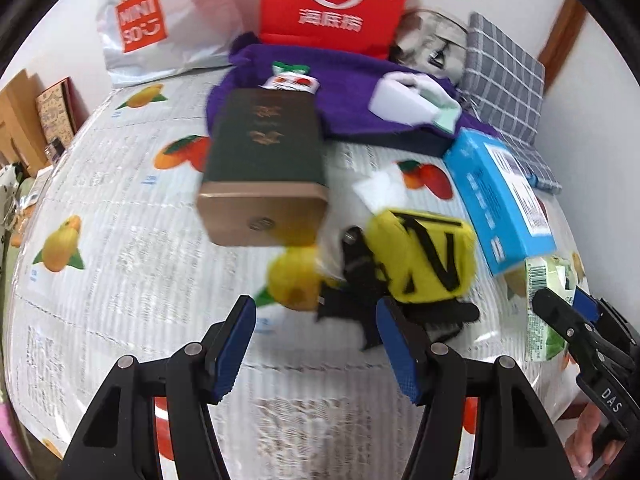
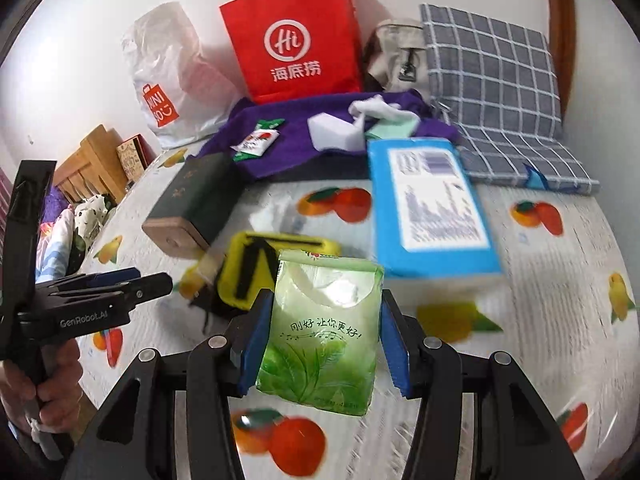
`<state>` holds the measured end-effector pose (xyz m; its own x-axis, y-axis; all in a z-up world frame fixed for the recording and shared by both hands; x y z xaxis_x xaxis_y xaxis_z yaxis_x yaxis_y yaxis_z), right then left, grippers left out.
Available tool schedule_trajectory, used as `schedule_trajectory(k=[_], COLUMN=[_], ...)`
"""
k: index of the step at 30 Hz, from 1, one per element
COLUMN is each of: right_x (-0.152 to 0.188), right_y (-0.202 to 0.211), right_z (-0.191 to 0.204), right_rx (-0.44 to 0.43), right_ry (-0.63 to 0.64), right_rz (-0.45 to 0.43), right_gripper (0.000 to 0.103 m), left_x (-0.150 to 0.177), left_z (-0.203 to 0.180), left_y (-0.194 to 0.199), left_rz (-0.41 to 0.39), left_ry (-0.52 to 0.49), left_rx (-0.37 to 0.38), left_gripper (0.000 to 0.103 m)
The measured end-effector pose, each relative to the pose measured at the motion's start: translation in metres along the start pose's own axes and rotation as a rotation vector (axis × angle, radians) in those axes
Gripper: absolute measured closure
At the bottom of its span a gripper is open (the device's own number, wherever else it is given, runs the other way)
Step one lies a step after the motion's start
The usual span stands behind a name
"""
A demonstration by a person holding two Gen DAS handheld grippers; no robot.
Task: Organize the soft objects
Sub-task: 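Lift the green tissue pack with the right tool toward the purple towel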
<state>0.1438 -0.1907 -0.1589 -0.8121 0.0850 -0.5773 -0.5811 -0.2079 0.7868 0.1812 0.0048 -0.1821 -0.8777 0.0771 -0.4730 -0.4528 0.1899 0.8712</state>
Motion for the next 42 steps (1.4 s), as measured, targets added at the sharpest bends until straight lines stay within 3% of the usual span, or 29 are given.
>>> schedule_trajectory(k=[9, 12, 15, 17, 19, 23, 37, 39, 42], right_x=[0.035, 0.042, 0.048, 0.051, 0.053, 0.054, 0.053, 0.053, 0.052], right_y=[0.007, 0.004, -0.002, -0.006, -0.009, -0.013, -0.021, -0.022, -0.022], right_z=[-0.045, -0.057, -0.064, -0.067, -0.068, -0.068, -0.073, -0.073, -0.071], right_rx=[0.039, 0.059, 0.057, 0.061, 0.067, 0.064, 0.048, 0.049, 0.049], right_ry=[-0.056, -0.075, -0.091, -0.093, -0.094, -0.094, -0.099, -0.096, -0.079], right_rz=[0.01, 0.018, 0.029, 0.034, 0.037, 0.037, 0.041, 0.041, 0.048], right_gripper=[0.052, 0.052, 0.052, 0.052, 0.052, 0.051, 0.05, 0.049, 0.049], left_x=[0.011, 0.011, 0.01, 0.01, 0.01, 0.011, -0.008, -0.009, -0.008], left_z=[-0.031, -0.032, -0.028, -0.027, -0.026, -0.017, -0.021, -0.019, -0.016], left_y=[-0.021, -0.029, -0.035, -0.034, -0.031, -0.031, -0.047, -0.047, -0.045], left_rz=[0.037, 0.045, 0.038, 0.027, 0.026, 0.018, 0.005, -0.002, -0.006], left_ry=[-0.044, -0.03, -0.013, -0.017, -0.019, -0.027, -0.038, -0.04, -0.039], left_rx=[-0.012, -0.028, -0.031, -0.019, 0.005, -0.04, -0.04, -0.061, -0.042], left_gripper=[0.043, 0.047, 0.058, 0.074, 0.083, 0.089, 0.089, 0.096, 0.099])
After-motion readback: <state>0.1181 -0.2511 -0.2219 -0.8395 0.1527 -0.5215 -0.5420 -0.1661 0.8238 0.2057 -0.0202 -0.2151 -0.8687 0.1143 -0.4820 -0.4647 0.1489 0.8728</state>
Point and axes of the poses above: each gripper's, at about its wrist camera, not at the fingertips, and y roughly against the way its jaws point, z to its left, x to its underside, the point moved 7 cm from there along -y, roughly the way its jaws point, and after that the axes turned 1 degree about -y, right-handed, at the moved point
